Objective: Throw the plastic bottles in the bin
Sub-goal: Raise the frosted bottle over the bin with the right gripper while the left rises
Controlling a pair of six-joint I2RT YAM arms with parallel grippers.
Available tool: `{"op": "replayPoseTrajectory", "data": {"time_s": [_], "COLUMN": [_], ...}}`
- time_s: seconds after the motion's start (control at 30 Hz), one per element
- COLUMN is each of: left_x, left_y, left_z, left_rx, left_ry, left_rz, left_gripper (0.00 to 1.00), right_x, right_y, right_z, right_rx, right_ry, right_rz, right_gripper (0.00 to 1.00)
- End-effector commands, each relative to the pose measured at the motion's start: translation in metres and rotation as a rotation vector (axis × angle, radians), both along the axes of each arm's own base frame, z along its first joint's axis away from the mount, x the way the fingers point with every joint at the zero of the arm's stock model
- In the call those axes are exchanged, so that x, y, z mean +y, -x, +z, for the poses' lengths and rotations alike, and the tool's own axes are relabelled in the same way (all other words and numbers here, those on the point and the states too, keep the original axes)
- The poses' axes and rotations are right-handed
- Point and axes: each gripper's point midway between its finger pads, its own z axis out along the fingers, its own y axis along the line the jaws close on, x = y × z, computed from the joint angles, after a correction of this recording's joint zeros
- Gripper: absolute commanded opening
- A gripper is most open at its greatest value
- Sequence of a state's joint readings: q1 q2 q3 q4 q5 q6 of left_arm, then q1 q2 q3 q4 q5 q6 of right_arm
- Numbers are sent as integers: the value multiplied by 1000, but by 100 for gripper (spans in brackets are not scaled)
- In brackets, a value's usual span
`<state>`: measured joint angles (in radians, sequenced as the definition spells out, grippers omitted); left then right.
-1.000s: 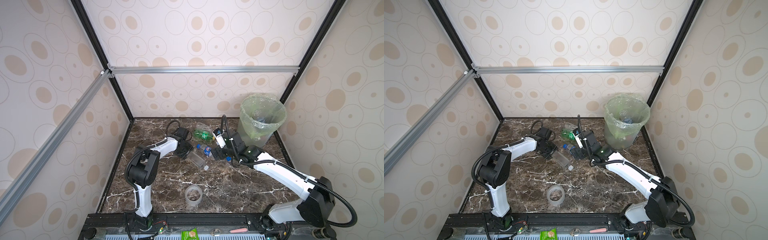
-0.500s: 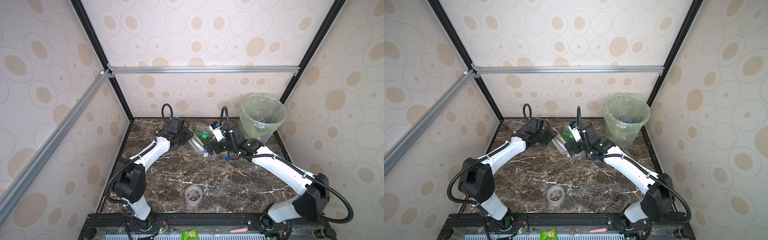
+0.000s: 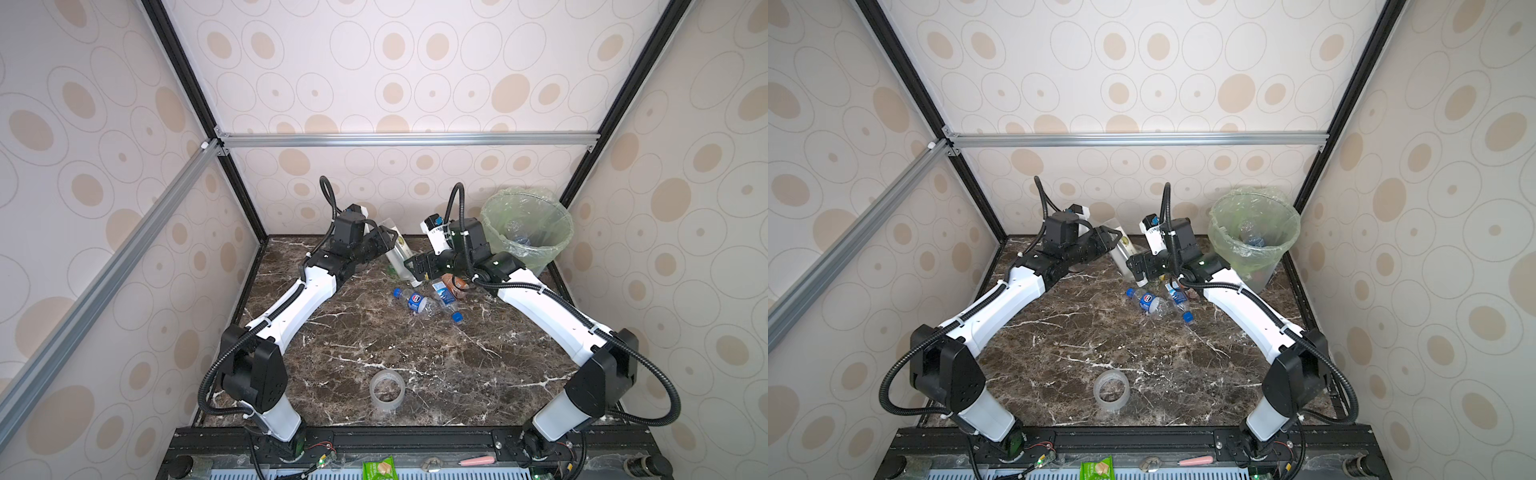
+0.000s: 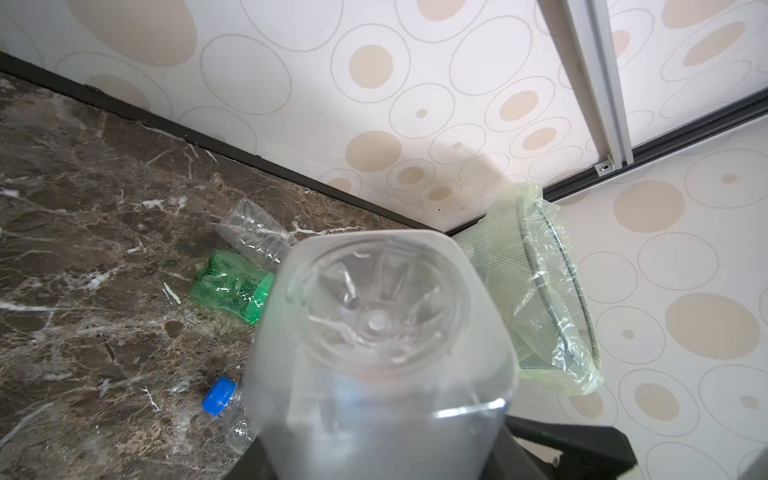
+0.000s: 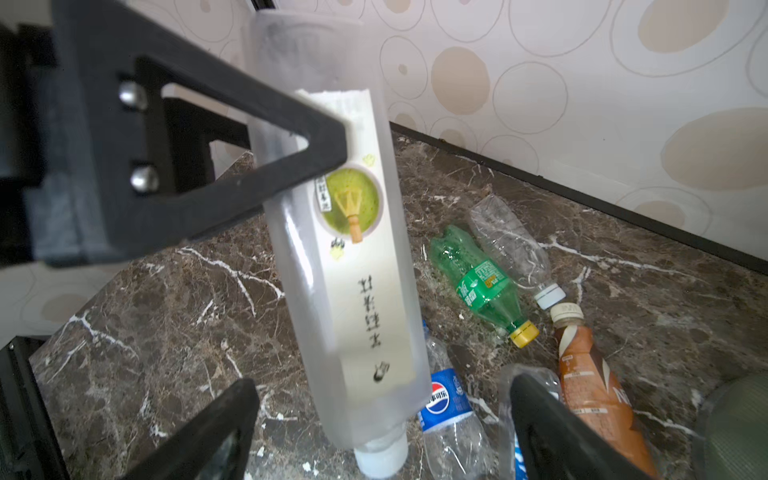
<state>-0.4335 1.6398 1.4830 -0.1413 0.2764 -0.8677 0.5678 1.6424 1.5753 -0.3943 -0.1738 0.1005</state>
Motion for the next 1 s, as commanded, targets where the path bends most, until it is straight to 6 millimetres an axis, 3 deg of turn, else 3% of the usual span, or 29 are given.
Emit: {"op": "replayPoseTrajectory", "data": {"time_s": [0.0,0.27,0.67,0.83,0.97], "left_x": [-7,-5,3,8,14], "left_y": [8,18,22,22,23], "left_z": [54,70,61,60,62], "left_rx": [-145,-191,-170,-165,-163], "left_ry": [35,55,49,43,45], "left_rz": [-47,-57,-27,-3,16], "left_gripper": [48,48,53,64,79], "right_x": [13,35,45,42,33], "right_y": [-6,-14,-18,-15,-13], "right_z": [8,7,17,21,20], "right_rx": [-17,-1,-15,-22,-22], "right_ry": [-34,-123,-216,-219,-207], "right_rz": [58,140,164,150,115], "right_gripper": [95,87,67,59,54]}}
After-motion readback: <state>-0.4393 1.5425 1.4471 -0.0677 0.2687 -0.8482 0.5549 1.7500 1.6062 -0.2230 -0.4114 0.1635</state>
